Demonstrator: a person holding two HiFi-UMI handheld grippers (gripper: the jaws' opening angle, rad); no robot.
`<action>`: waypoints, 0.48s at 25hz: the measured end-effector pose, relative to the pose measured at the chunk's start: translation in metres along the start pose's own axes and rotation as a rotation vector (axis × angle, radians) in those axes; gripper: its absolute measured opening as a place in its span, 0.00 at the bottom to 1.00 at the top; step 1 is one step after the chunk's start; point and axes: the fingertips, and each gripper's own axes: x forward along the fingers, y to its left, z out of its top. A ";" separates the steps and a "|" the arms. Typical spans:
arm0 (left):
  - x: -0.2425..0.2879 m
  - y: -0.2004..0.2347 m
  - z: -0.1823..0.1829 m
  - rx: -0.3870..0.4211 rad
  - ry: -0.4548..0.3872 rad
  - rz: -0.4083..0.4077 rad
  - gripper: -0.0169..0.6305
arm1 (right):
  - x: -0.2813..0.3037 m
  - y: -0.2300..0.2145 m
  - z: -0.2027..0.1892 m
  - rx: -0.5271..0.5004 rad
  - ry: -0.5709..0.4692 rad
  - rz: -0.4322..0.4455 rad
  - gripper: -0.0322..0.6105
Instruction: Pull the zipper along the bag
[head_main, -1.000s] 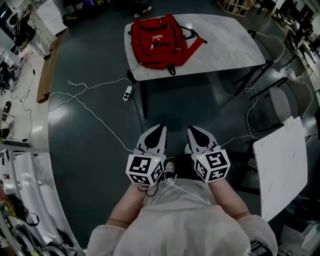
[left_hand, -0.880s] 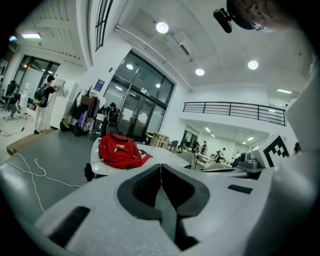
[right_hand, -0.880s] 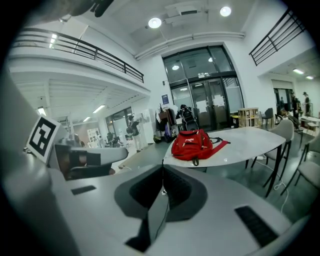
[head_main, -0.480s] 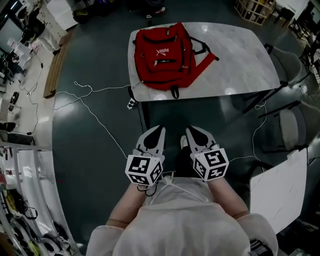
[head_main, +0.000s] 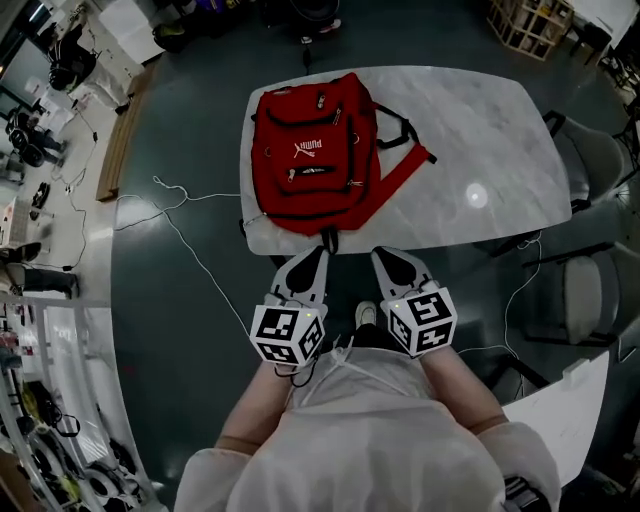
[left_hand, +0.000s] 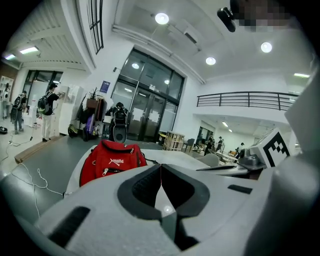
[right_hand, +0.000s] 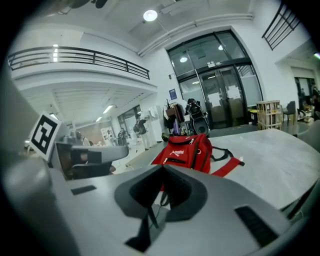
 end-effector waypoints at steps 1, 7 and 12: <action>0.009 0.000 0.000 -0.002 0.005 0.003 0.06 | 0.004 -0.008 0.002 -0.002 0.006 0.002 0.09; 0.050 0.016 -0.007 -0.030 0.060 0.009 0.06 | 0.035 -0.043 0.001 -0.005 0.071 -0.003 0.09; 0.089 0.042 -0.015 -0.035 0.107 -0.004 0.06 | 0.070 -0.062 -0.002 0.019 0.113 -0.031 0.09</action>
